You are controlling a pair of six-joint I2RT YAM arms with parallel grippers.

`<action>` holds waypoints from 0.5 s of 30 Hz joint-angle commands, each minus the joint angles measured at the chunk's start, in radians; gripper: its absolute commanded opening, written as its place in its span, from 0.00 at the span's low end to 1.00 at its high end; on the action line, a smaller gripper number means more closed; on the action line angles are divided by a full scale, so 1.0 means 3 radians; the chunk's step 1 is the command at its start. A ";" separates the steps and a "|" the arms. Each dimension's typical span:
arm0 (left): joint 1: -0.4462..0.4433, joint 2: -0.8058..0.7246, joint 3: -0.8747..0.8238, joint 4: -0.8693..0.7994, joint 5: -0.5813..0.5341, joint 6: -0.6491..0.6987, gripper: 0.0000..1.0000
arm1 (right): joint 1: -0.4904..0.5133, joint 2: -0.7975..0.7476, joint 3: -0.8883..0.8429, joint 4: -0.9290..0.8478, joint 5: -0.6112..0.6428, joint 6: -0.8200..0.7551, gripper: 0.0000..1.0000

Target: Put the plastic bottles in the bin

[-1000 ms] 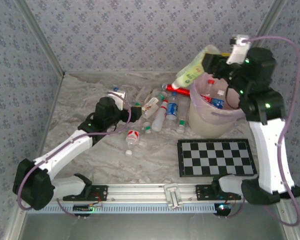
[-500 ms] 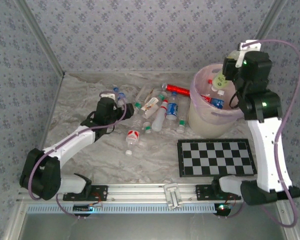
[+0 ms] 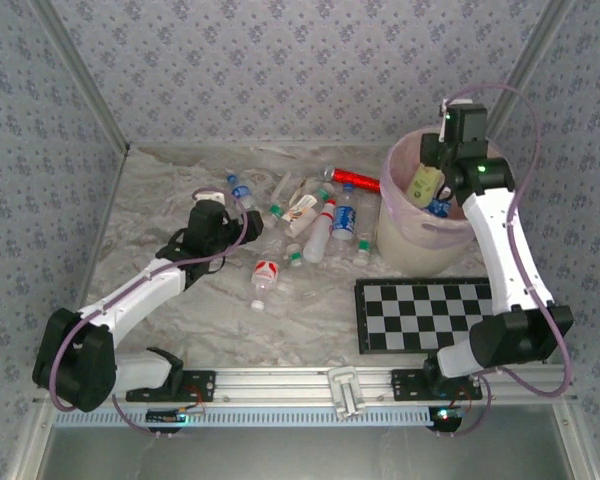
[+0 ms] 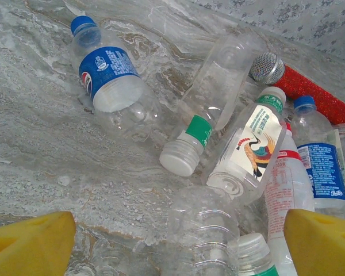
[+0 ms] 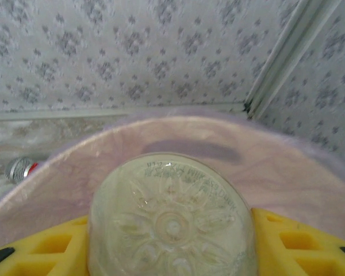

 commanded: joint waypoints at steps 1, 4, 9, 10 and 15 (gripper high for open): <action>0.0033 -0.0083 -0.0034 -0.0036 -0.0050 0.0003 0.93 | -0.0032 0.0119 -0.0215 0.0072 -0.0089 0.0165 0.12; 0.0040 -0.0056 -0.0035 -0.0002 -0.0031 0.0012 0.93 | -0.0051 0.0180 -0.0384 0.0066 -0.0162 0.0242 0.12; 0.0040 -0.0012 -0.0033 -0.0003 0.0021 0.0048 0.93 | -0.0096 0.0343 -0.0570 0.0033 -0.0297 0.0425 0.12; 0.0044 -0.0017 -0.0030 -0.0023 0.0020 0.0066 0.93 | -0.0111 0.0381 -0.0586 0.0021 -0.0324 0.0466 0.12; 0.0069 0.0001 -0.0043 -0.0019 0.0043 0.0083 0.93 | -0.0173 0.0511 -0.0681 0.0057 -0.0426 0.0584 0.15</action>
